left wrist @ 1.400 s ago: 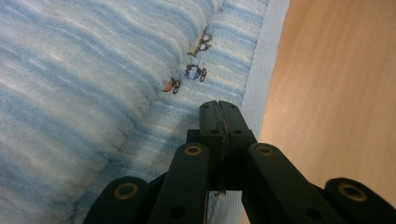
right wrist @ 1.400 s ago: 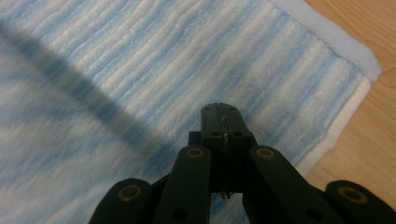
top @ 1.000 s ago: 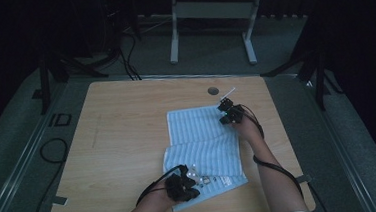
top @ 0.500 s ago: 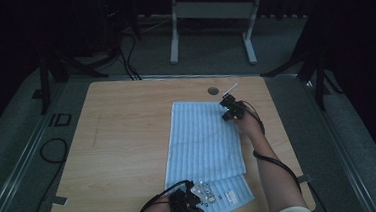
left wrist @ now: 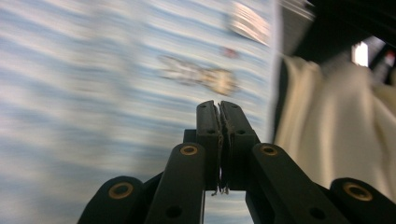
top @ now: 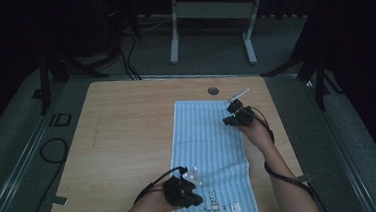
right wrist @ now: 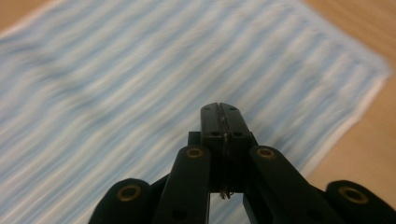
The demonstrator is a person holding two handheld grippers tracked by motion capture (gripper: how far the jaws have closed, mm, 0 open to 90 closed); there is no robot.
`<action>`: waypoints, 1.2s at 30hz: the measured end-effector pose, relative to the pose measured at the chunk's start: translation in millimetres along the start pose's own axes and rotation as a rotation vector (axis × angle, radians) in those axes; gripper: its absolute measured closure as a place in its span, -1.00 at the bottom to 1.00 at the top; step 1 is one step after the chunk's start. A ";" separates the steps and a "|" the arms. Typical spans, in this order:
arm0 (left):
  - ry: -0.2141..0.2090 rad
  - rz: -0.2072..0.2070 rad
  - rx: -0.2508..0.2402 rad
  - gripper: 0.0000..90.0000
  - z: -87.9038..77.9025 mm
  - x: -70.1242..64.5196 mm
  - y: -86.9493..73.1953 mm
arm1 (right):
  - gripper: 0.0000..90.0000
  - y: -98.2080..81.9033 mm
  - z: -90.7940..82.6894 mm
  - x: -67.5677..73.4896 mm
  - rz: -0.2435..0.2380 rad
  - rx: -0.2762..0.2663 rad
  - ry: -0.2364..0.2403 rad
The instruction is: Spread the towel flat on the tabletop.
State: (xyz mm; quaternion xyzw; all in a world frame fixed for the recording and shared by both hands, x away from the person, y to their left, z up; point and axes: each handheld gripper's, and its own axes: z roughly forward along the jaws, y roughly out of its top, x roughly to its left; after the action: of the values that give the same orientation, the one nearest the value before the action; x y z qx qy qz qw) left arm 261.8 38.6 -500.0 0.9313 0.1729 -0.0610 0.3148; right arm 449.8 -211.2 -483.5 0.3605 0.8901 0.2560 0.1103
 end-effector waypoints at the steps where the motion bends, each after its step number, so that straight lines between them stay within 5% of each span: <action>1: 0.035 -0.013 -0.004 0.92 -4.1 8.1 1.7 | 0.99 -8.0 -7.3 8.2 -0.010 -0.017 0.003; 5: 0.133 -0.063 -0.014 0.92 -13.4 46.3 9.9 | 0.99 -46.1 -34.6 41.7 -0.044 -0.064 0.033; 9: 0.197 -0.110 -0.011 0.92 -13.4 87.3 21.2 | 0.99 -86.5 -55.9 68.4 -0.021 -0.093 0.107; 18: 0.374 -0.205 0.034 0.86 1.7 169.0 57.1 | 0.99 -146.4 -45.4 108.0 0.001 -0.003 0.154; 23: 0.426 -0.215 0.104 0.86 19.4 191.4 62.7 | 0.99 -155.6 -40.1 106.2 0.029 0.018 0.159; 36: 0.437 -0.298 0.067 0.86 24.1 214.3 65.0 | 0.99 -170.9 -50.2 106.9 0.037 0.017 0.140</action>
State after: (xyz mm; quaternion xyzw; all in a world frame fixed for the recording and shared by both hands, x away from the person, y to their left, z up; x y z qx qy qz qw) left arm 485.0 36.4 -530.0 0.8966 0.3697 0.0902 0.2263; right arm 254.1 -259.5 -533.9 0.3589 0.8910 0.2751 0.0400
